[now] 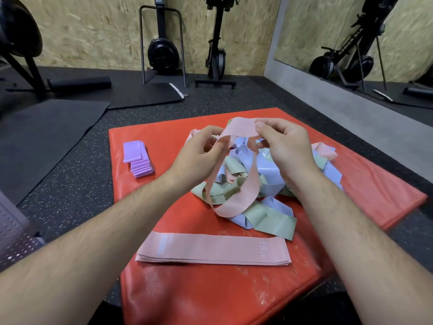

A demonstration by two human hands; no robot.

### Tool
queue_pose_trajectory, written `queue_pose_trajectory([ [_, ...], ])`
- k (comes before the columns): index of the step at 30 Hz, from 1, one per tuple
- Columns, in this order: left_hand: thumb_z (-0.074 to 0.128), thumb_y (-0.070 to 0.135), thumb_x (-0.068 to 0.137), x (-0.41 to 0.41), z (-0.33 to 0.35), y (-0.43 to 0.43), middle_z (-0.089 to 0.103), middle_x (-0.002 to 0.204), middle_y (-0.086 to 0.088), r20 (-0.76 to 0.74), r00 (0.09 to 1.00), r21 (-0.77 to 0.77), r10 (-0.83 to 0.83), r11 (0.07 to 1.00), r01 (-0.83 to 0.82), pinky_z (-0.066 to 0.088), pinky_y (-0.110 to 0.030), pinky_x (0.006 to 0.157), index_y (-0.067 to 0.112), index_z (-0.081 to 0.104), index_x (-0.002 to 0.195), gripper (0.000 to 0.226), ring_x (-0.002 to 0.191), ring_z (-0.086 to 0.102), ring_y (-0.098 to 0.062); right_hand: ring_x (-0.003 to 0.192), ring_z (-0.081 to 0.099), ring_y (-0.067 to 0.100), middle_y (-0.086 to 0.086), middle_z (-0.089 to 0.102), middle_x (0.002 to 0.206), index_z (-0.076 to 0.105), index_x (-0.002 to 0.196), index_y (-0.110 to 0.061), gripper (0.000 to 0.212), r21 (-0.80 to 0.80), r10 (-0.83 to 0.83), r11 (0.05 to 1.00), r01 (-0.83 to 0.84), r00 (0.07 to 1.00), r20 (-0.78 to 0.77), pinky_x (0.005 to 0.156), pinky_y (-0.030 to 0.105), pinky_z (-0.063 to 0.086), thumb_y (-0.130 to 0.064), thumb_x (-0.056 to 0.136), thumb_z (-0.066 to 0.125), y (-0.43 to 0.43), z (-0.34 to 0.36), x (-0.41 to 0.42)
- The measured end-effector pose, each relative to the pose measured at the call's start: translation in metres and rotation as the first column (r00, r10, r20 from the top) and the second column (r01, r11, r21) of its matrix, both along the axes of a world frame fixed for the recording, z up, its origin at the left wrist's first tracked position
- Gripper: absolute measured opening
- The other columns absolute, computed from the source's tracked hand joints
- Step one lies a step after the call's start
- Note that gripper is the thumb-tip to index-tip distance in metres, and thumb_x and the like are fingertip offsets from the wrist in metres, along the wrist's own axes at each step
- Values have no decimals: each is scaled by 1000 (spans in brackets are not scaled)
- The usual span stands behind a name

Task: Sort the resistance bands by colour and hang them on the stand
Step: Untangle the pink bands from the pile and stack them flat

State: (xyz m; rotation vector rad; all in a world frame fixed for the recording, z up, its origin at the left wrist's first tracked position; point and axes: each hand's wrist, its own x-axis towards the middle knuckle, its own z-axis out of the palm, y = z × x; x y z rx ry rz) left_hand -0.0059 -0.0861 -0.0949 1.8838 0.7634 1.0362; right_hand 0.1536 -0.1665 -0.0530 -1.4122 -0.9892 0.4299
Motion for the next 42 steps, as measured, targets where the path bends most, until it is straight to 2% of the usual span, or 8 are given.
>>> queue_pose_trajectory([
  [3,65,27,92,2,-7,1,53,113,8,-57,988,233,143,964,-127,41,-13,76,25,55,118,29,93,55,-7,64,65,4,-10,71,71,74,83,-19,17,-19,43,999,-44,997,-62,66,17,54,-10,94,65,2,0,-3],
  [8,65,7,83,3,-1,-5,46,77,11,-96,983,614,155,787,-64,39,-27,67,13,53,84,13,73,43,-9,80,72,13,6,75,93,77,93,-8,11,-36,108,993,-115,982,-156,87,30,59,-8,91,66,5,-2,-8],
  [13,57,13,90,8,-14,-3,52,75,14,-154,967,436,205,892,-120,47,-34,65,19,55,92,6,70,51,-4,92,74,14,5,77,97,74,107,-10,28,-124,145,980,-153,987,-72,92,30,58,0,81,73,3,-2,-5],
  [20,62,27,92,9,-14,-4,57,97,9,-156,982,253,101,966,-59,36,-9,68,23,67,95,7,82,55,1,67,63,-5,-12,73,77,76,85,-21,5,-134,57,990,-31,979,197,62,17,49,-25,85,79,2,-3,-5],
  [29,71,21,91,12,-5,-16,64,73,4,13,998,-107,-65,992,66,43,-22,62,15,69,82,11,66,55,-7,64,59,-1,-14,68,70,75,87,-18,14,-124,-37,991,58,986,165,68,29,51,-31,90,72,8,-11,5],
  [32,76,32,86,10,-3,-9,60,71,-1,71,997,-126,22,992,-13,39,-28,61,2,70,84,30,64,49,-10,77,60,-2,-18,66,85,72,103,-22,12,-115,-2,993,27,978,210,72,19,48,-26,96,64,7,-12,5],
  [36,76,32,87,3,7,-2,66,73,2,103,994,-101,47,994,-37,43,-28,64,13,75,82,20,66,54,-8,86,61,-4,-13,67,106,72,108,-23,26,-166,275,956,-242,934,227,75,11,46,-6,91,61,3,-17,4],
  [42,76,28,88,-2,10,-1,69,78,3,67,996,-87,64,995,-58,49,-22,63,16,70,86,13,67,59,-5,82,63,-4,-12,70,87,72,90,-22,5,-60,171,985,-160,928,330,73,9,45,-19,94,69,6,-23,-3],
])
